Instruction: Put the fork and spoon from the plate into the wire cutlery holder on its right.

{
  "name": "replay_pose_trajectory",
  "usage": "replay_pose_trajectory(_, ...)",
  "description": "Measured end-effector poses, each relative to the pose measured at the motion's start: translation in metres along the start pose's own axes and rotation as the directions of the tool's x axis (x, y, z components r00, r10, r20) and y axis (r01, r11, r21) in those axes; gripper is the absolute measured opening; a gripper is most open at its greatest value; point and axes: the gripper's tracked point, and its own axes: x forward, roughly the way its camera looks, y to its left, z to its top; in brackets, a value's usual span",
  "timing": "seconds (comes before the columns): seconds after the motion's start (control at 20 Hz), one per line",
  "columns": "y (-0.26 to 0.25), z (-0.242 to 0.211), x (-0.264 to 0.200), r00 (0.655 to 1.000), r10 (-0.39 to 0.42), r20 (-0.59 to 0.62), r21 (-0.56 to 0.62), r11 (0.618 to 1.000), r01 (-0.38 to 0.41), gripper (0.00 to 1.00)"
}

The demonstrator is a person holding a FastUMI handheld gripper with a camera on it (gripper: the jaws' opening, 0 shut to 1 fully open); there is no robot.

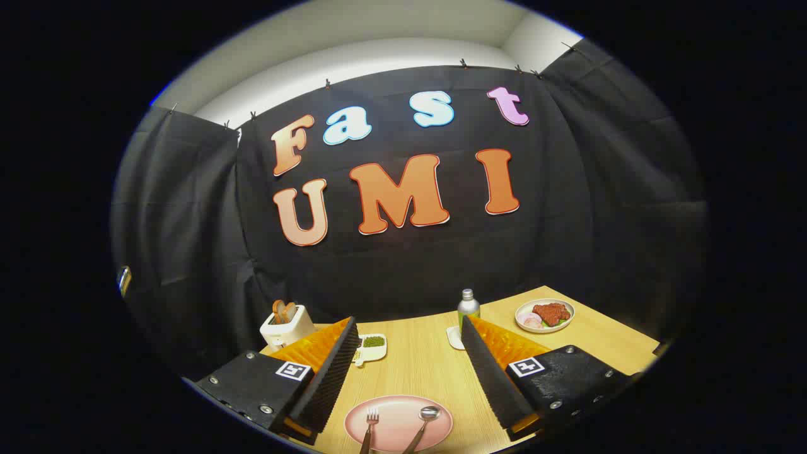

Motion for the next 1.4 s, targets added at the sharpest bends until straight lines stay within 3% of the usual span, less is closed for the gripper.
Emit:
replay_pose_trajectory(0.45,0.005,-0.01,-0.008,1.0,-0.018,-0.022,-0.092,0.996,0.016,0.98)
replay_pose_trajectory(1.4,0.009,-0.056,-0.004,0.992,-0.027,-0.123,-0.137,0.99,0.01,0.98)
